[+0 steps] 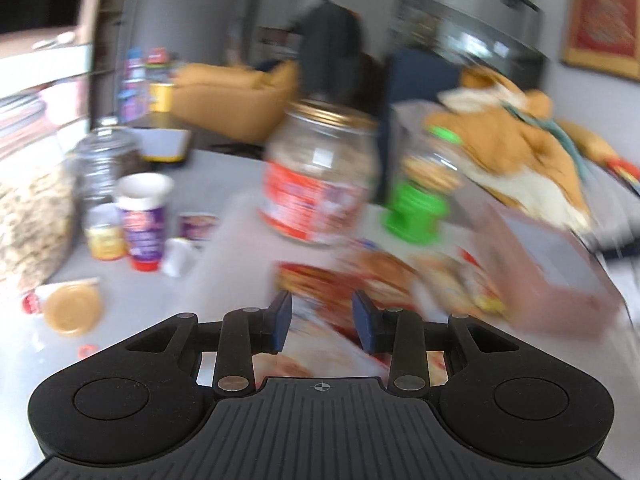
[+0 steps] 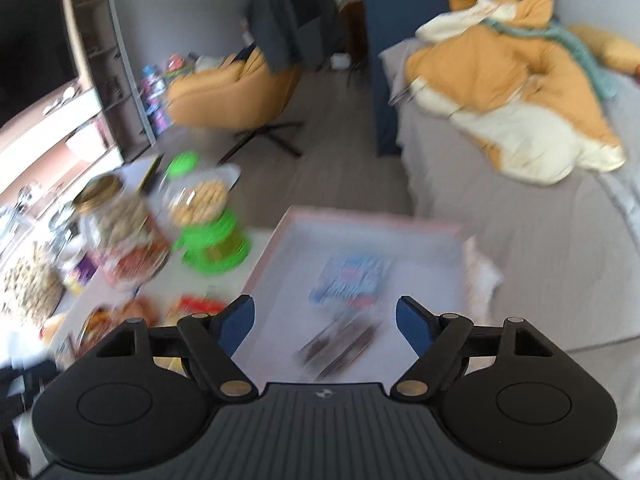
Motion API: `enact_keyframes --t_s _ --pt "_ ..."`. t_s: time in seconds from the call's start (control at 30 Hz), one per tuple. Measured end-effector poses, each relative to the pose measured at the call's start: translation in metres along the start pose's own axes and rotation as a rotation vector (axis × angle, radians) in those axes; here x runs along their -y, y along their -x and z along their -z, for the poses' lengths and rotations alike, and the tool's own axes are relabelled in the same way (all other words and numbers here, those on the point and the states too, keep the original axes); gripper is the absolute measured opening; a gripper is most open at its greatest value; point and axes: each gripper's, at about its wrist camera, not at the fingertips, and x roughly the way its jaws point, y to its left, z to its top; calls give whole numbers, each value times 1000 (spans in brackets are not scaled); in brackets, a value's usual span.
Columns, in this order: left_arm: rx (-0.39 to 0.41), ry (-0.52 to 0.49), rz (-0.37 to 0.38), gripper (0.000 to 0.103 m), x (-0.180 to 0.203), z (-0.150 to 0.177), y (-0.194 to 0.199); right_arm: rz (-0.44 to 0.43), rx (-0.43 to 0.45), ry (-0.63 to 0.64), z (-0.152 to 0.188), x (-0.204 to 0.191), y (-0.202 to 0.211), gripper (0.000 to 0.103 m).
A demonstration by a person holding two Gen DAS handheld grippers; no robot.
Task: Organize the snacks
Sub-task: 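Release the pink candy pack into the pink box while the left tool drops the jerky bag in, then grasp the white rice-cracker bag with the left tool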
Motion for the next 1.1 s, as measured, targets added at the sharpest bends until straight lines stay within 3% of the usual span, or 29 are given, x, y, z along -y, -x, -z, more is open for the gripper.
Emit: enact_keyframes --t_s 0.07,0.13,0.17,0.23,0.33,0.4,0.47,0.6,0.73,0.83,0.93,1.1 --pt "6 38 -32 38 -15 -3 -2 -35 -32 29 15 -18 -10 79" --pt "-18 40 -13 38 -22 -5 -6 -64 -56 72 31 -37 -19 79" --pt "-35 22 8 38 -22 -5 -7 -55 -44 94 38 -47 -19 87" --pt "-69 -64 40 38 -13 -1 -10 -35 -14 177 50 -72 -22 87" --pt "-118 -210 42 39 10 13 -12 -85 -21 248 64 -95 -24 87" --pt "-113 -245 33 39 15 16 -7 -123 -38 278 73 -108 -26 87" --pt "-93 -200 34 42 9 15 0 -154 -65 297 81 -118 -29 87" --pt "-64 -36 -41 39 -25 5 -7 -170 -97 315 95 -133 -40 87" --pt "-123 60 32 39 -44 8 -16 -248 -148 223 94 -139 -54 87" --pt "-157 -49 95 42 -23 20 -5 -315 -180 143 88 -143 -68 87" --pt "-213 -203 152 44 5 36 6 -261 -172 176 86 -154 -79 87" --pt "-168 -423 97 41 35 42 35 -174 -114 263 93 -146 -67 87"
